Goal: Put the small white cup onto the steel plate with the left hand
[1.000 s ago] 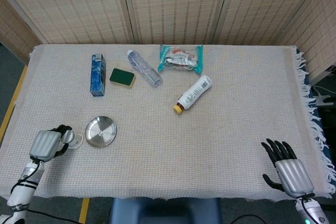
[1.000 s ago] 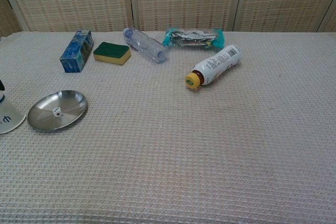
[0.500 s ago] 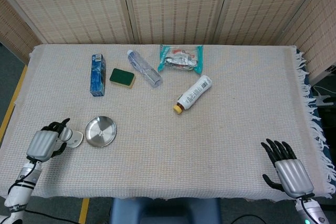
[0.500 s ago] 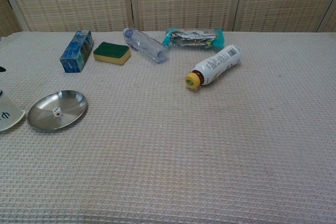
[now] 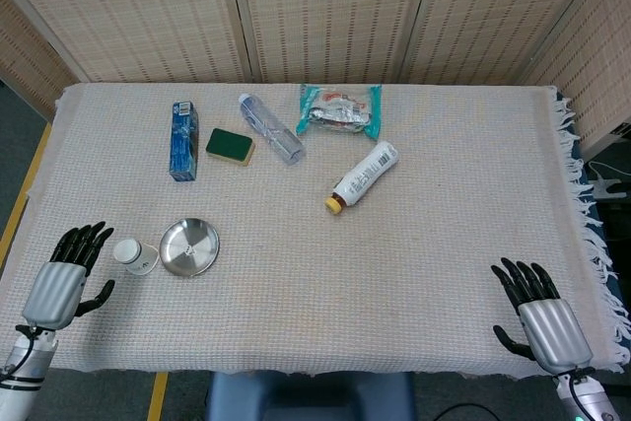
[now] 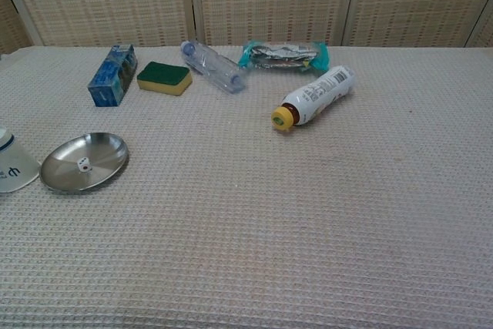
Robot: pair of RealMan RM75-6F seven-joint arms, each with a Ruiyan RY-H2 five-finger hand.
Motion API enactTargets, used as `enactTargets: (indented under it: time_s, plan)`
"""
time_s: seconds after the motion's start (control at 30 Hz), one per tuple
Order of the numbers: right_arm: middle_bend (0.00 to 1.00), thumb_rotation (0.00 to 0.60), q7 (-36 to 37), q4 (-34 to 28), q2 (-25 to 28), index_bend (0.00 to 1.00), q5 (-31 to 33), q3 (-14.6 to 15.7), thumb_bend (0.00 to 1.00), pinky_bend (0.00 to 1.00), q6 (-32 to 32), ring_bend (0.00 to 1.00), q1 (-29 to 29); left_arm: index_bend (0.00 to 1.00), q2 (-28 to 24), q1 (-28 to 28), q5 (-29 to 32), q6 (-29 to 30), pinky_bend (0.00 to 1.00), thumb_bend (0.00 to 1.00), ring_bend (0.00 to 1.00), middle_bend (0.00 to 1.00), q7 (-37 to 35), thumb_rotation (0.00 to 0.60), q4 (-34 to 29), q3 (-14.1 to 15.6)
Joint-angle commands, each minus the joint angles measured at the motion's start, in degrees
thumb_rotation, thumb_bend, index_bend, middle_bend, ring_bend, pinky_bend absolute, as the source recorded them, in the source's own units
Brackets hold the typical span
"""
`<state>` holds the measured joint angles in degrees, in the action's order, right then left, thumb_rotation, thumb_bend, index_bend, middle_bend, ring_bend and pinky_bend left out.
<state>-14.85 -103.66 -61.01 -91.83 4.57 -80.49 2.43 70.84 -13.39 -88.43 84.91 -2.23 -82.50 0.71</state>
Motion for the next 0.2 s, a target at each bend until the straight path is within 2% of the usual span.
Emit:
enactTargets:
  time_s: [0.03, 0.13, 0.2]
  plan:
    - [0.0, 0.527, 0.0, 0.6, -0.4, 0.0, -0.6, -0.3, 0.2, 0.0, -0.9, 0.0, -0.2, 0.0, -0.3, 3.7, -3.0, 5.0, 0.05, 0.35, 0.0, 0.0, -2.7, 0.6, -0.9, 1.9]
    - [0.0, 0.527, -0.5, 1.8, -1.4, 0.0, -0.5, -0.8, 0.2, 0.0, -1.8, 0.0, -0.5, 0.0, 0.1, 6.9, -6.4, 9.4, 0.03, 0.35, 0.0, 0.0, -1.7, 0.6, 0.2, 4.2]
    - [0.0, 0.528, -0.9, 1.7, -1.4, 0.0, -0.4, -0.6, 0.2, 0.0, -1.2, 0.0, -0.4, 0.0, 0.3, 7.3, -7.0, 10.0, 0.03, 0.35, 0.0, 0.0, -0.8, 0.6, 0.6, 4.2]
